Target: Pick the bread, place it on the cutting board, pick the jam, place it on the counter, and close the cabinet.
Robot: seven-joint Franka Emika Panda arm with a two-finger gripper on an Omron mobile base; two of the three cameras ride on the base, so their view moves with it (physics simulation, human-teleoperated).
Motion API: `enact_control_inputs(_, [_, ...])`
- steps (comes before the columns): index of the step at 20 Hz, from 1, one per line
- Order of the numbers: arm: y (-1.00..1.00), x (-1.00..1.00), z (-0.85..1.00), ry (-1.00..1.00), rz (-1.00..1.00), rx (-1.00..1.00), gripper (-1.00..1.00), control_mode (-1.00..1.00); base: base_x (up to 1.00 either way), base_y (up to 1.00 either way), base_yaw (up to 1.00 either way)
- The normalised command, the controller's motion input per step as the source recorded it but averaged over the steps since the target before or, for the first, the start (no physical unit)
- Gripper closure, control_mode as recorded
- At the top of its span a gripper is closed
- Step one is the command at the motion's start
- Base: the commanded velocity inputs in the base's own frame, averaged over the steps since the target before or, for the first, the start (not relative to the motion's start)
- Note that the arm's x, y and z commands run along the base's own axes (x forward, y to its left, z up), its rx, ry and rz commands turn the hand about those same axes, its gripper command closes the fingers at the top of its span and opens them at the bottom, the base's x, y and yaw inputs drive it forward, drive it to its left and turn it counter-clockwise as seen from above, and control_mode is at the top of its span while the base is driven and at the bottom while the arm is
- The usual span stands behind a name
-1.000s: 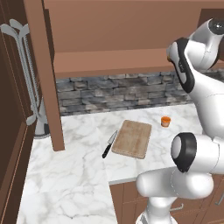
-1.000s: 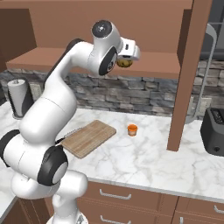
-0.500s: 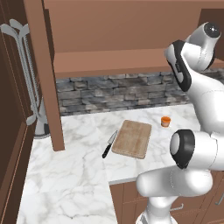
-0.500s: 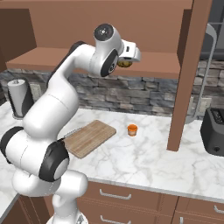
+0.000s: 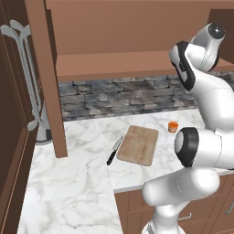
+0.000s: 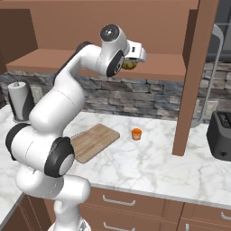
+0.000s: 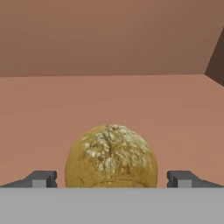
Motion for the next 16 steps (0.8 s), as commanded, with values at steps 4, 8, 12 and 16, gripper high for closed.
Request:
enact_control_inputs(4, [-0.07, 0.21, -0.07, 0.0, 0.0, 0.0, -1.0, -1.0, 0.0, 0.0, 0.0])
enact_control_inputs(8, [-0.07, 0.18, -0.11, 0.0, 0.0, 0.0, -1.0, -1.0, 0.0, 0.0, 0.0])
enact_control_inputs(12, [-0.03, 0.16, -0.15, 0.0, 0.0, 0.0, -1.0, -1.0, 0.0, 0.0, 0.0])
enact_control_inputs(16, [0.0, 0.11, -0.24, 0.0, 0.0, 0.0, 1.0, -1.0, 0.0, 0.0, 0.0])
